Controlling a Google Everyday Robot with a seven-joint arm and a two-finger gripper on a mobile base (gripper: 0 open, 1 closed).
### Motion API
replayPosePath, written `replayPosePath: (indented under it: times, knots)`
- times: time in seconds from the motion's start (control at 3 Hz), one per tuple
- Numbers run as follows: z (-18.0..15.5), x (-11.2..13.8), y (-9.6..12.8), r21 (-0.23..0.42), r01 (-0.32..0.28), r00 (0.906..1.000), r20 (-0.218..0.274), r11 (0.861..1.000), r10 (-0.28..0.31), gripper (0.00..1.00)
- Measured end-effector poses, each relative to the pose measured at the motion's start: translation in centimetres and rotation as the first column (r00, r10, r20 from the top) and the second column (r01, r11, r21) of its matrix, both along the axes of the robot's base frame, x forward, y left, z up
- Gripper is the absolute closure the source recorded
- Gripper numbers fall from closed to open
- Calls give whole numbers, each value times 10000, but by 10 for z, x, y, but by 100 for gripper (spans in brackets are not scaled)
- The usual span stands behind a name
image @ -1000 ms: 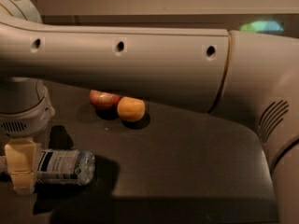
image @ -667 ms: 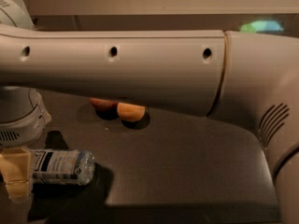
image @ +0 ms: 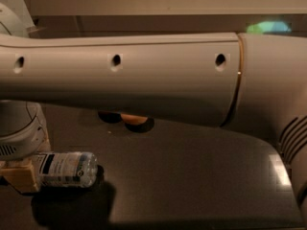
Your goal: Place blue plastic bottle upright
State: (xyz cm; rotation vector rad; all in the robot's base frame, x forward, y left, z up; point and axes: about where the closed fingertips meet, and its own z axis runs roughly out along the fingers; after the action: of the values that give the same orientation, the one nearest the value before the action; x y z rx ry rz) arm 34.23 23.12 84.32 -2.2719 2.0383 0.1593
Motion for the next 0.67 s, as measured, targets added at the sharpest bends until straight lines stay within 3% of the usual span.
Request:
replayPosePath:
  times: [0.33,0.67]
  knots:
    - [-1,2,-6,32,124,9999,-22,9999,-124,68]
    - [10,8,-11,583,150,9998,-168,9982,-141,90]
